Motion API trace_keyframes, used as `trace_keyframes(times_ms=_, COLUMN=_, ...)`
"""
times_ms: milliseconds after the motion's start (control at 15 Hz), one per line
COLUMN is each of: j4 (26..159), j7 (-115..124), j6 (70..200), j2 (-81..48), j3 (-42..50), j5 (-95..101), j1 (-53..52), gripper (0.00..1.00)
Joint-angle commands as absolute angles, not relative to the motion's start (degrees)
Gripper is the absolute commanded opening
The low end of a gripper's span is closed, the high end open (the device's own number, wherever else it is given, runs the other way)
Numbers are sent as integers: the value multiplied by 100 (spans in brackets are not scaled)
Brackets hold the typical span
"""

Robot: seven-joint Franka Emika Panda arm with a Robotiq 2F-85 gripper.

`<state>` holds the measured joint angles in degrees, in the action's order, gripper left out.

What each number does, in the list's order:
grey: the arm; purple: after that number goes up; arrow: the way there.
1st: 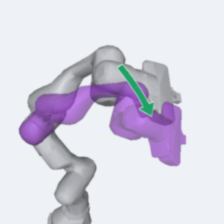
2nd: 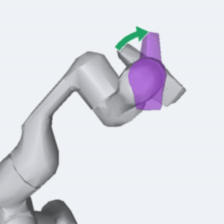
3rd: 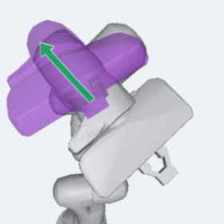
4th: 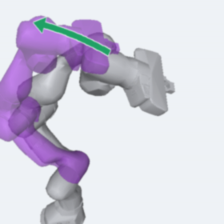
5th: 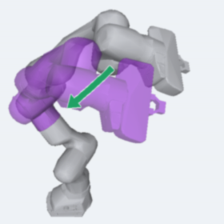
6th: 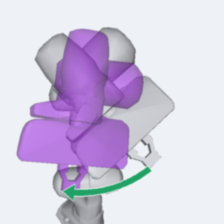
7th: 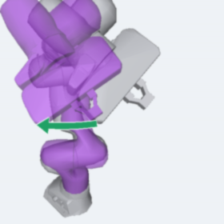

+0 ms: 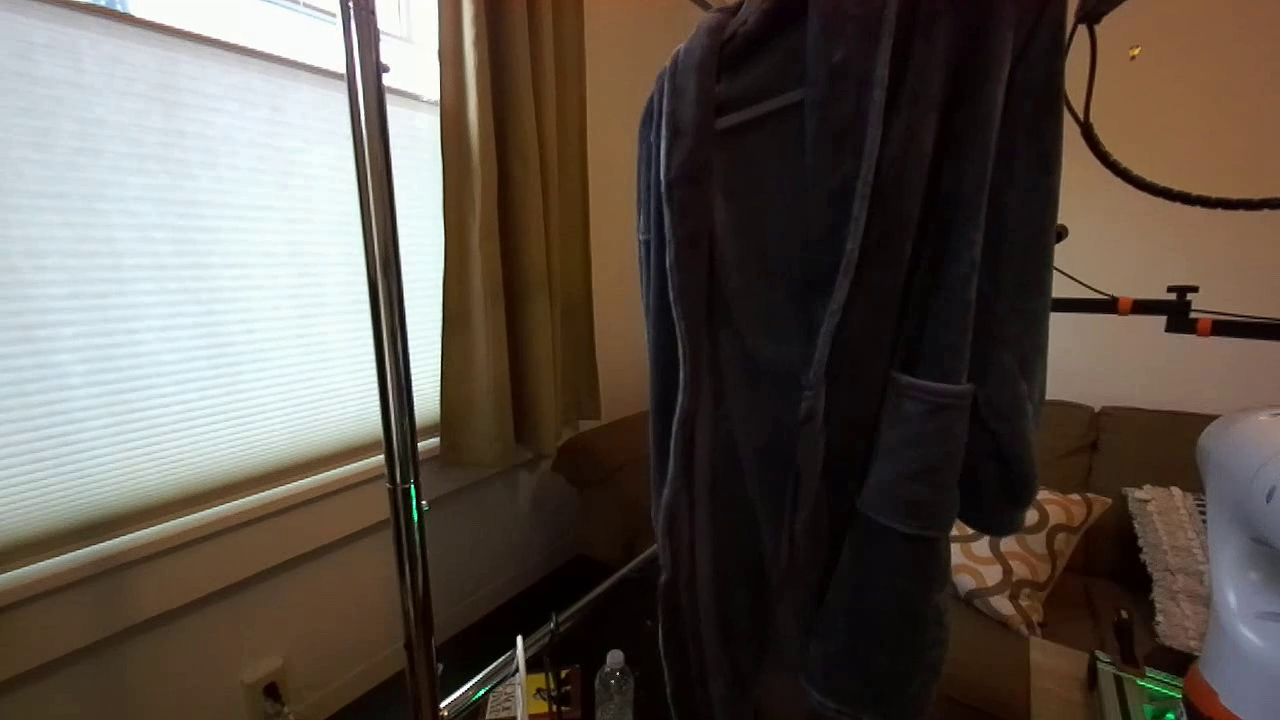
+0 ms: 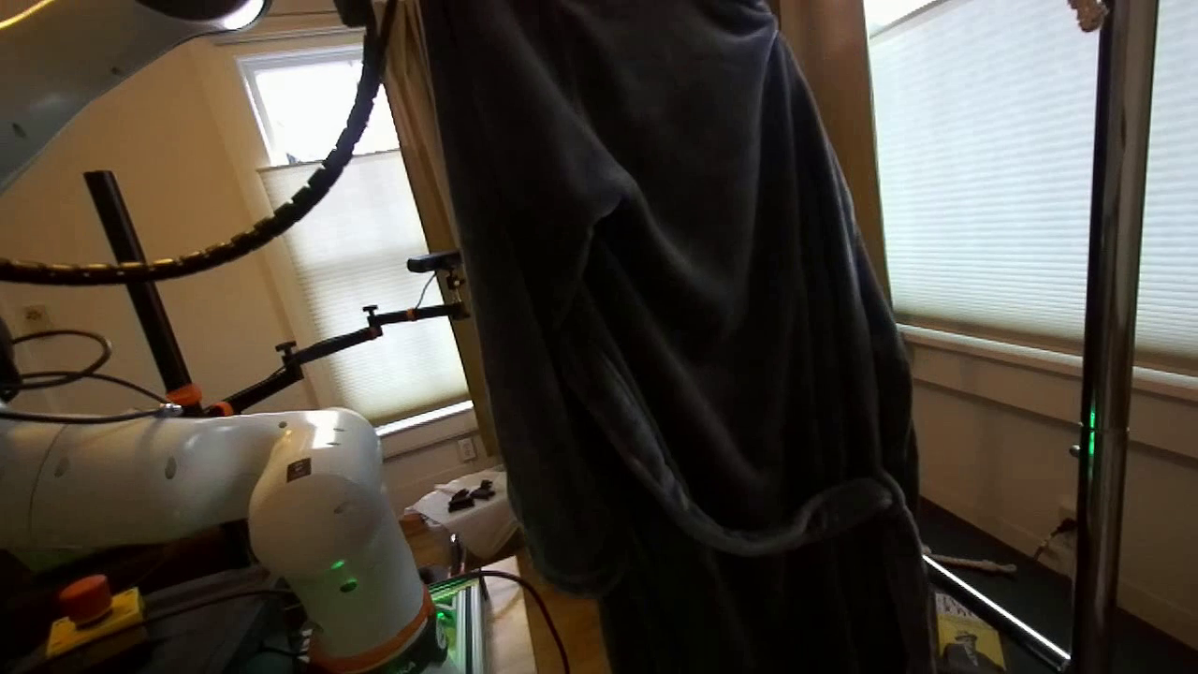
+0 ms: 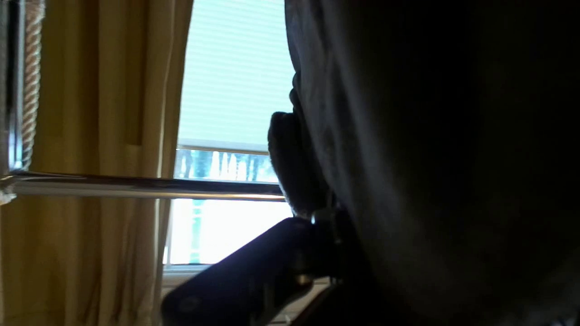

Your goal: Pick up the gray robe and move it forward on the top rail

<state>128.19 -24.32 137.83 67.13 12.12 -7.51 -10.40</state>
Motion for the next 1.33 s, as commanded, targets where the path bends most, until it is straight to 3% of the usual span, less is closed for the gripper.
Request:
trace_keyframes(times_ms=0, j4=13507, j7=-2541, j6=13990, j2=7396, j3=1011, j5=-964, j1=-1825, gripper=2)
trace_keyframes(times_ms=200, j4=13878, j7=-2297, j6=14483, j2=7370, j3=753, j5=-1193, j1=-2291, gripper=2)
trace_keyframes(times_ms=267, j4=13736, j7=-2336, j6=13951, j2=7288, j3=883, j5=-861, j1=-2033, gripper=2)
trace_keyframes(times_ms=333, j4=13836, j7=-2314, j6=13980, j2=7282, j3=840, j5=-850, j1=-2092, gripper=8)
trace_keyframes(times_ms=400, j4=13874, j7=-2312, j6=13945, j2=7263, j3=838, j5=-847, j1=-2053, gripper=8)
trace_keyframes(times_ms=467, j4=13880, j7=-2316, j6=13889, j2=7247, j3=849, j5=-846, j1=-2035, gripper=2)
trace_keyframes(times_ms=1267, j4=13161, j7=-1192, j6=15301, j2=5731, j3=-343, j5=-630, j1=-1504, gripper=2)
